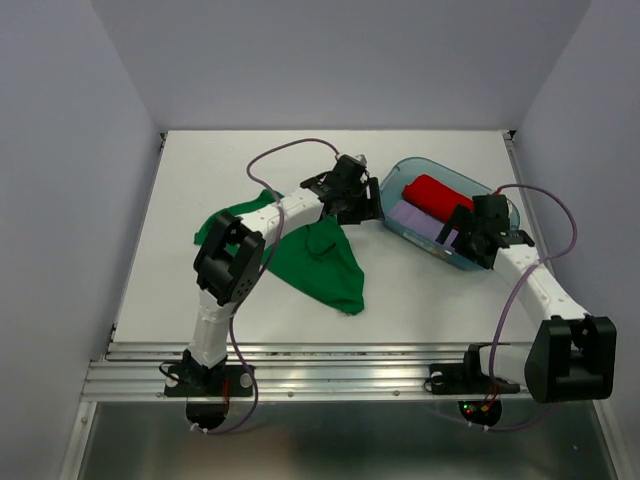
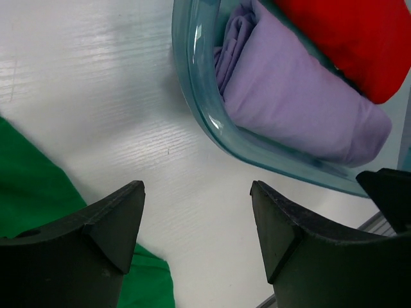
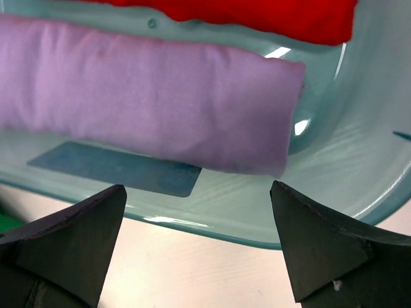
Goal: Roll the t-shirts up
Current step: Move the bin to the corner of the board.
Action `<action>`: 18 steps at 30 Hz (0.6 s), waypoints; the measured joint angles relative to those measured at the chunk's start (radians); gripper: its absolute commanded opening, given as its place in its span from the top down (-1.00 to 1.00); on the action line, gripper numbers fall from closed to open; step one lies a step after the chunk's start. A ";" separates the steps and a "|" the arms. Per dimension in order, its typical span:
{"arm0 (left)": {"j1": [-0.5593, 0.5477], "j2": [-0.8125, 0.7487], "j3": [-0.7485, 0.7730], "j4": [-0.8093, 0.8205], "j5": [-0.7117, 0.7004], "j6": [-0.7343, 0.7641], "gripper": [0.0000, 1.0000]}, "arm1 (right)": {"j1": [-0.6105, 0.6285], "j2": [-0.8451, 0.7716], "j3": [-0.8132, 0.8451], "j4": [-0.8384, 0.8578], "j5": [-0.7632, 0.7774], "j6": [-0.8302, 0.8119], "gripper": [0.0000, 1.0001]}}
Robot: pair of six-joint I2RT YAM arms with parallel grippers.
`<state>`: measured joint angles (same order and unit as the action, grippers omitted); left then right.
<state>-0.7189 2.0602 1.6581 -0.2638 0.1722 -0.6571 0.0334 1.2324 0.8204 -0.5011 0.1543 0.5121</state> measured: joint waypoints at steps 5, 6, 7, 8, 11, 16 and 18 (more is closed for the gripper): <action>0.015 0.006 0.014 0.008 0.022 -0.004 -0.55 | 0.000 -0.084 -0.067 -0.024 -0.106 0.028 -1.00; 0.020 0.006 0.018 0.010 0.026 -0.004 -0.56 | 0.000 -0.105 -0.079 -0.031 -0.140 0.036 -1.00; 0.025 0.006 0.021 0.014 0.029 -0.004 -0.55 | 0.000 -0.130 -0.090 -0.040 -0.182 0.045 -1.00; 0.031 0.006 0.024 0.014 0.032 -0.004 -0.56 | 0.000 -0.149 -0.098 -0.046 -0.206 0.051 -1.00; 0.048 0.006 0.031 0.015 0.038 -0.002 -0.55 | 0.000 -0.196 -0.119 -0.069 -0.301 0.059 -1.00; 0.101 0.003 0.031 0.009 0.050 0.022 -0.56 | 0.019 -0.254 -0.103 -0.147 -0.359 0.048 -1.00; 0.130 -0.010 0.030 0.000 0.052 0.036 -0.56 | 0.041 -0.257 -0.062 -0.183 -0.358 0.040 -1.00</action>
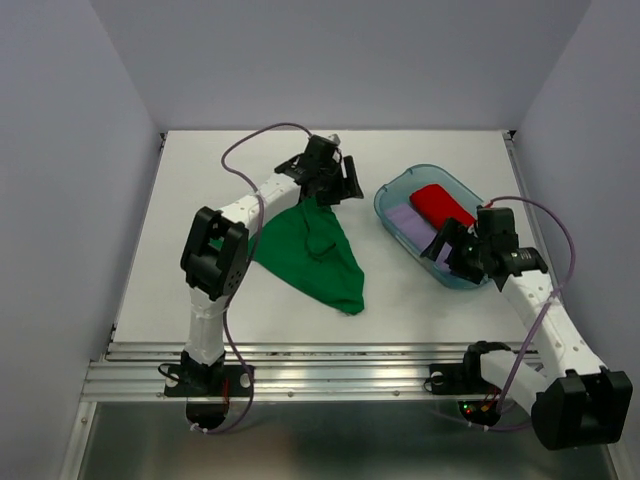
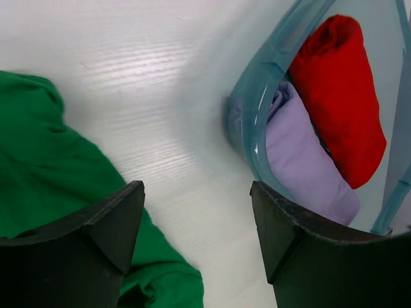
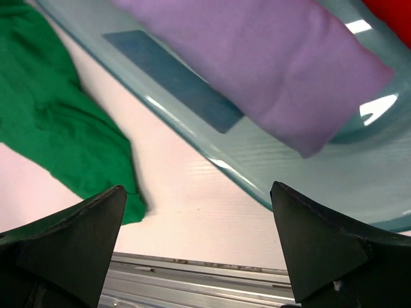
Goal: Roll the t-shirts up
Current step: Move the bin to the corner of the board.
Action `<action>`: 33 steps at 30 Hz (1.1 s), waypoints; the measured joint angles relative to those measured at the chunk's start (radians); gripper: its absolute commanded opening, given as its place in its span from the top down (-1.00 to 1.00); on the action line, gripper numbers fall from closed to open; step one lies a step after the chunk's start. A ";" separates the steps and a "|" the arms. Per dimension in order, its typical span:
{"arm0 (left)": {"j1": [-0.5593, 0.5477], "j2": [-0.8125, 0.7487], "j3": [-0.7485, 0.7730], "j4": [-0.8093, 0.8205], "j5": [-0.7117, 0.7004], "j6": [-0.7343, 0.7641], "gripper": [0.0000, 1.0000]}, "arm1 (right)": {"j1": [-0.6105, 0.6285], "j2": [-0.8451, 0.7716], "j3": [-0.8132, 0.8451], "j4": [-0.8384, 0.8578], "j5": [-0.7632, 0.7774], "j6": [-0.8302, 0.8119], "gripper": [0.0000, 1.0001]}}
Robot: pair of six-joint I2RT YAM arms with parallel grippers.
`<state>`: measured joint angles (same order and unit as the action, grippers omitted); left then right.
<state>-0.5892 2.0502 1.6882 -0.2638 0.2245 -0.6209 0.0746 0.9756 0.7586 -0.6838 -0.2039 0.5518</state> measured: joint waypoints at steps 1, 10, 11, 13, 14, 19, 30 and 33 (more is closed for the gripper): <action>0.018 -0.016 -0.002 -0.010 0.000 0.011 -0.56 | 0.010 0.003 0.019 -0.006 0.005 -0.003 -1.00; 0.133 -0.319 -0.111 -0.029 -0.037 0.053 -0.57 | 0.423 0.386 0.391 0.068 0.092 -0.061 -1.00; 0.148 -0.362 -0.134 -0.036 -0.043 0.057 -0.57 | 0.457 0.452 0.438 0.070 0.092 -0.073 -1.00; 0.173 -0.423 -0.180 -0.044 -0.054 0.068 -0.57 | 0.500 0.582 0.518 0.093 0.100 -0.102 -1.00; 0.194 -0.457 -0.213 -0.058 -0.057 0.076 -0.57 | 0.509 0.650 0.554 0.107 0.108 -0.119 -1.00; 0.315 -0.565 -0.336 -0.097 -0.073 0.101 -0.57 | 0.501 0.870 0.715 0.089 0.163 -0.164 -1.00; 0.387 -0.671 -0.421 -0.131 -0.086 0.135 -0.57 | 0.441 1.090 0.908 0.059 0.437 -0.169 -1.00; 0.387 -0.675 -0.436 -0.130 -0.085 0.135 -0.57 | 0.359 1.089 0.904 0.064 0.484 -0.167 -1.00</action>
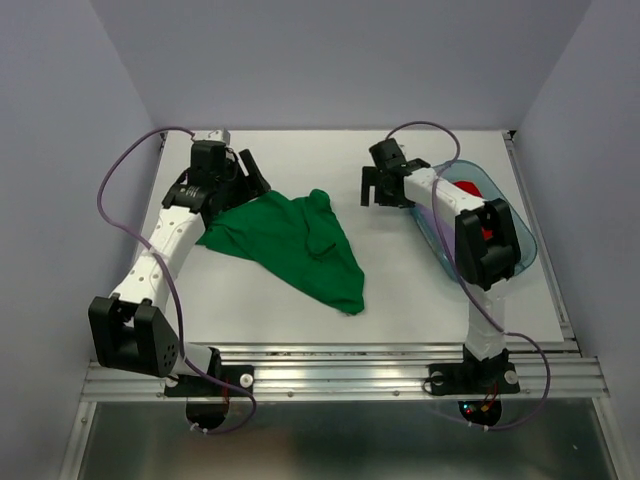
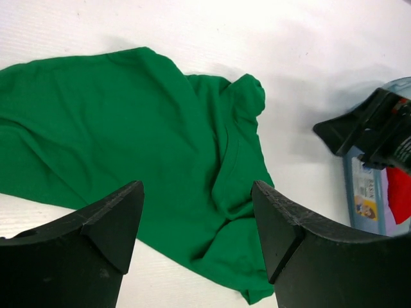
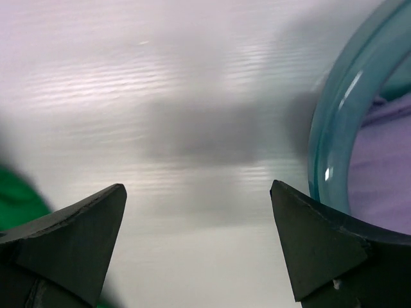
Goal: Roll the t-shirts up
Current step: Move the bin to the corner of the board, then flatten out the T-shirt at the center of the board.
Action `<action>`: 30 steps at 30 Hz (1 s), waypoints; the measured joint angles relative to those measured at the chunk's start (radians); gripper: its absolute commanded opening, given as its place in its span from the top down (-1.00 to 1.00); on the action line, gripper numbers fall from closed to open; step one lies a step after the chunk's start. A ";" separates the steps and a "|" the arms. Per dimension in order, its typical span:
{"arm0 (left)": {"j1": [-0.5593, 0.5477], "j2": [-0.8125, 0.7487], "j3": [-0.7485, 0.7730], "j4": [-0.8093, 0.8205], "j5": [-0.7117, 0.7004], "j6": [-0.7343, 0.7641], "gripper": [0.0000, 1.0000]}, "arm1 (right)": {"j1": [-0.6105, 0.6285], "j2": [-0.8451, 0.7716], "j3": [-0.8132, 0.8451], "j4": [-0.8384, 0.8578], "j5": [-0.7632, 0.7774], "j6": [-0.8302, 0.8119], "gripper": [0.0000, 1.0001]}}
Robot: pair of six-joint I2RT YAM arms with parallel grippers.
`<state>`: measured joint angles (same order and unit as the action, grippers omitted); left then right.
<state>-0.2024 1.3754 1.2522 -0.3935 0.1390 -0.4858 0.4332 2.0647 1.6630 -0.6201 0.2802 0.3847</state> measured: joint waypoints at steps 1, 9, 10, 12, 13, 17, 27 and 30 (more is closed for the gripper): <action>0.000 0.000 -0.007 0.000 0.000 0.000 -0.57 | -0.021 -0.001 -0.003 0.002 0.008 0.000 -1.00; 0.000 -0.002 -0.050 0.004 0.003 -0.001 -0.57 | -0.142 -0.031 -0.068 -0.003 0.073 -0.003 -1.00; 0.000 -0.002 -0.056 0.007 0.003 -0.001 -0.57 | -0.138 -0.042 -0.083 0.002 0.058 -0.003 -1.00; 0.000 -0.004 -0.078 0.010 0.002 -0.002 -0.57 | -0.129 -0.082 -0.128 0.019 0.010 -0.002 -1.00; 0.000 -0.004 -0.090 0.008 -0.002 -0.004 -0.57 | -0.115 -0.113 -0.156 0.025 -0.012 0.000 -1.00; 0.000 -0.004 -0.129 0.007 -0.023 -0.013 -0.52 | -0.035 -0.219 -0.233 0.056 -0.074 0.005 -1.00; 0.033 -0.011 -0.200 0.037 -0.103 -0.052 -0.32 | 0.256 -0.344 -0.410 0.170 -0.256 0.053 -0.99; 0.092 -0.036 -0.266 0.061 -0.113 -0.074 -0.44 | 0.300 -0.344 -0.457 0.183 -0.270 0.068 -0.89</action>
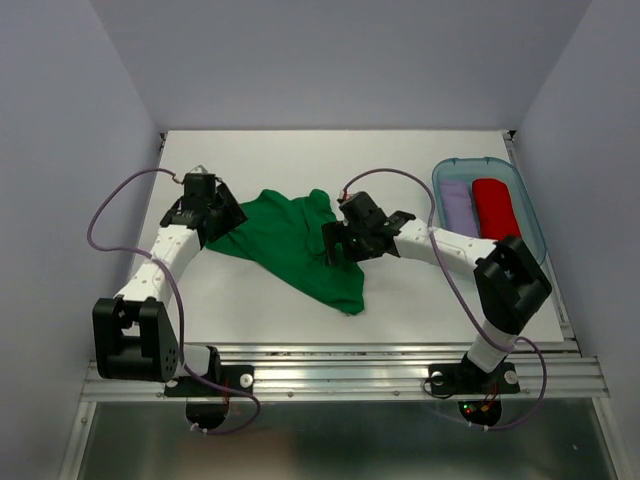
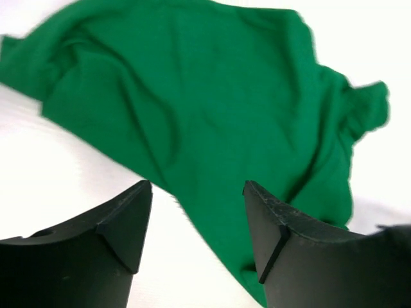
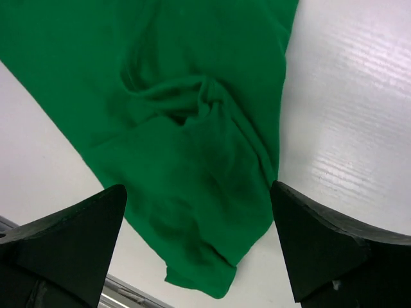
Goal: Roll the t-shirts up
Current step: Flatten out the T-shirt at the center of the board.
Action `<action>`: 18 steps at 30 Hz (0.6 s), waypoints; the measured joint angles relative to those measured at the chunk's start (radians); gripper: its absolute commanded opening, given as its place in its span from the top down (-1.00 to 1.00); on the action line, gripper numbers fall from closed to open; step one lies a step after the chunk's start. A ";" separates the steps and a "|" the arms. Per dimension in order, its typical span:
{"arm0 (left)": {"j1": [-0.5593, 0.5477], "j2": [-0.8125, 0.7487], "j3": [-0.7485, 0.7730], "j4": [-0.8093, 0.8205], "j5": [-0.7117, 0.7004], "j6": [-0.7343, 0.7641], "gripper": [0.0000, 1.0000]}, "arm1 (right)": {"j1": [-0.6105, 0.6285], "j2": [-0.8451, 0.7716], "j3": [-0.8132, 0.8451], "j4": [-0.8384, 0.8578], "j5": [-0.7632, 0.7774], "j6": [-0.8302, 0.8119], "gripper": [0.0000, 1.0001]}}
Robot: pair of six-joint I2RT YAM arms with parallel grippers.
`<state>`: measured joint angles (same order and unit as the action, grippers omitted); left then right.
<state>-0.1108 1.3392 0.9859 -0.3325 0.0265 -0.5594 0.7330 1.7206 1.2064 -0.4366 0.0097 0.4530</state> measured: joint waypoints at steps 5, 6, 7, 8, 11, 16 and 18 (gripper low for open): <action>0.061 0.050 -0.021 0.019 -0.011 -0.025 -0.37 | 0.006 0.029 -0.025 0.006 0.011 0.021 0.06; 0.062 0.076 -0.026 0.037 -0.008 -0.032 -0.31 | 0.006 0.035 -0.025 0.008 0.011 0.018 0.24; 0.061 0.098 -0.031 0.054 -0.003 -0.038 -0.26 | 0.006 0.044 -0.024 0.010 0.017 0.023 0.58; 0.061 0.126 -0.035 0.069 0.005 -0.045 -0.13 | 0.005 0.055 -0.024 0.011 0.021 0.022 0.74; 0.061 0.203 -0.037 0.103 0.026 -0.056 0.23 | 0.004 0.061 -0.017 0.011 0.039 0.031 0.99; 0.061 0.346 -0.033 0.152 0.043 -0.074 1.00 | 0.003 0.045 0.017 0.011 0.066 0.029 0.99; 0.063 0.367 -0.023 0.179 0.067 -0.086 1.00 | 0.003 0.007 0.018 0.009 0.069 0.029 0.99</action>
<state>-0.0483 1.7061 0.9630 -0.1532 0.0933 -0.6453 0.7361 1.7279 1.2243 -0.4274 0.0788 0.4824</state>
